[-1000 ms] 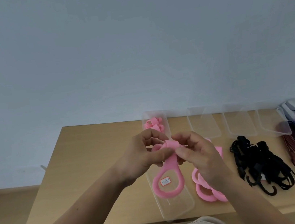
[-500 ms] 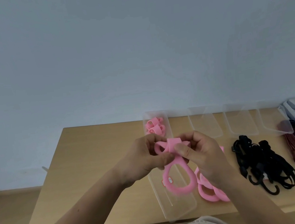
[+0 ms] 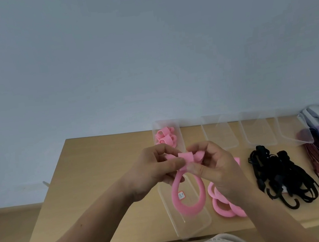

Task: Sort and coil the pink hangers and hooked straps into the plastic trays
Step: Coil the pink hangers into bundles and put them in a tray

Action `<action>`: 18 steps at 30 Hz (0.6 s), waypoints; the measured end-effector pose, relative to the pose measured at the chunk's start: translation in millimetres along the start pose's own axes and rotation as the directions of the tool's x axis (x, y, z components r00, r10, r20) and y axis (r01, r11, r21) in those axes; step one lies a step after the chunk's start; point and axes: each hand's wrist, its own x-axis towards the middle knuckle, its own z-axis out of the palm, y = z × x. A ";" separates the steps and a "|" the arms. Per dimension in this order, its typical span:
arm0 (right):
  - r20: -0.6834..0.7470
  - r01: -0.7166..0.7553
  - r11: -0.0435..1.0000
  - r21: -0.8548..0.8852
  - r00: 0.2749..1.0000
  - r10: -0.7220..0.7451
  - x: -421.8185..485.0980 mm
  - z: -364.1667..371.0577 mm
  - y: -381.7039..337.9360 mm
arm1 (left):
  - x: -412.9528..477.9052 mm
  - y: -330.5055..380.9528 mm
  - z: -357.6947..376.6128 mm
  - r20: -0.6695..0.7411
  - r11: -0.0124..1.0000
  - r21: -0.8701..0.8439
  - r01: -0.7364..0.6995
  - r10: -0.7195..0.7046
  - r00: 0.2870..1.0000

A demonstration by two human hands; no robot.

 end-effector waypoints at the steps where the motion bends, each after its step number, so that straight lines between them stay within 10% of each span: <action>1: -0.017 -0.015 1.000 -0.018 1.000 0.015 0.4 0.0 -0.9 | -0.4 -0.5 -0.1 0.001 1.000 0.003 -0.012 0.012 1.000; 18: -0.028 -0.045 0.986 -0.163 0.999 0.041 -5.4 1.7 -5.4 | -9.7 0.6 2.4 0.028 0.990 0.121 0.072 -0.076 0.997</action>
